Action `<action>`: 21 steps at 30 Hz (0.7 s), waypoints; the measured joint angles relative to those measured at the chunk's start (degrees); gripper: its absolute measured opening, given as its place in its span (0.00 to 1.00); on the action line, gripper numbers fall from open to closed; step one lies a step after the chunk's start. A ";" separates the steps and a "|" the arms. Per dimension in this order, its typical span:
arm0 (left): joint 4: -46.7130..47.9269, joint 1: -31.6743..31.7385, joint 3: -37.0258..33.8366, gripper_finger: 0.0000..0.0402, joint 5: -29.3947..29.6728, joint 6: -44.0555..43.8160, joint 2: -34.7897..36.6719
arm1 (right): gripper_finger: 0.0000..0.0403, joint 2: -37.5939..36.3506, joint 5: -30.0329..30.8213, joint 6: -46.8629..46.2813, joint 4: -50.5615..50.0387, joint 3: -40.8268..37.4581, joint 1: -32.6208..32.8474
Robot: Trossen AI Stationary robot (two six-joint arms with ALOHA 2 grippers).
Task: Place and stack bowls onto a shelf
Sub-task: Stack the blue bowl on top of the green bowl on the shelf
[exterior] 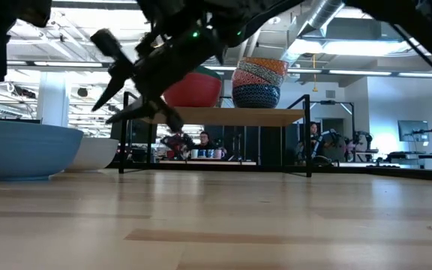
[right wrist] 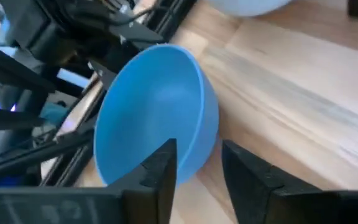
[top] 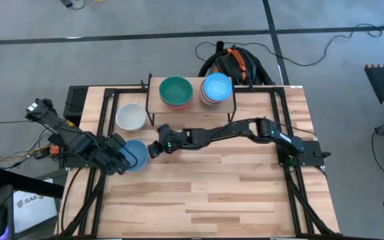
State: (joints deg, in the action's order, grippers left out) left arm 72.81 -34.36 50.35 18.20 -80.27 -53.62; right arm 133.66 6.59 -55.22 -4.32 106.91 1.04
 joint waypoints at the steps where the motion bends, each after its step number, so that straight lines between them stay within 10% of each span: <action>1: 0.01 -0.03 -0.07 0.30 -0.11 0.01 -0.01 | 0.39 0.81 -0.74 0.10 -0.28 0.83 -0.02; 11: 0.36 -0.01 -0.04 0.30 0.04 -0.15 -0.01 | 0.72 11.04 -6.46 2.57 1.81 11.94 -0.45; 21: 2.02 -0.01 -0.02 0.30 0.62 -1.01 -0.01 | 0.72 12.01 -5.33 4.32 -5.99 13.36 -1.73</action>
State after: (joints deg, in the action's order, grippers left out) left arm 74.83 -34.37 50.33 18.82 -81.28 -53.63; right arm 145.67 1.26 -50.90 -10.31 120.27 -0.69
